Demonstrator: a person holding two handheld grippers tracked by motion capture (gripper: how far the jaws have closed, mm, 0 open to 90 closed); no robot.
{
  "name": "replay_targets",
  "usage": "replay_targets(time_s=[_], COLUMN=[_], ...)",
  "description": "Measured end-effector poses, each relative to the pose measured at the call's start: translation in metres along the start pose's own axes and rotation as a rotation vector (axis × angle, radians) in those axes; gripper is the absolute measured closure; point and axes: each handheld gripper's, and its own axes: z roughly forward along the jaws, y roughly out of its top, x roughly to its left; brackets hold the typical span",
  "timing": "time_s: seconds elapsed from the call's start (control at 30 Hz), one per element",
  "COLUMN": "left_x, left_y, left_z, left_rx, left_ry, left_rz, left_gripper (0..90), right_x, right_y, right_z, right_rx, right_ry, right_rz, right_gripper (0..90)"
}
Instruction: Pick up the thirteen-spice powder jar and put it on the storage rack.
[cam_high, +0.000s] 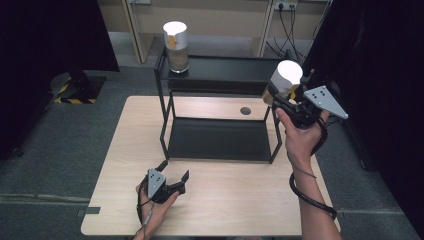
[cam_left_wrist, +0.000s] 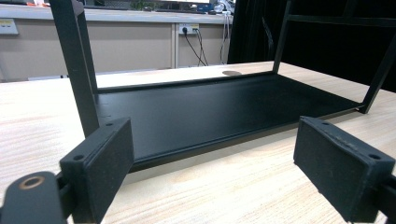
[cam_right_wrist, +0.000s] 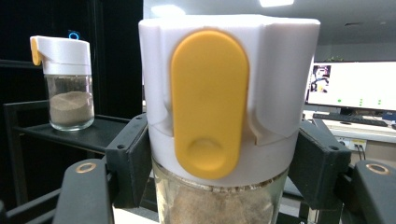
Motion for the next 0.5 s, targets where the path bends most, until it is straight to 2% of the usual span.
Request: replay_targets(time_s=[0.5], left_x=[0.0], left_y=[0.0], left_z=[0.0], left_rx=[0.0], left_ry=[0.0], left_rz=[-0.003], left_gripper=[11.5], right_x=[-0.001], right_y=[0.014], right_z=[0.011], right_rx=[0.003], right_ry=[-0.01], right_rz=[-0.006], right_gripper=[30.9])
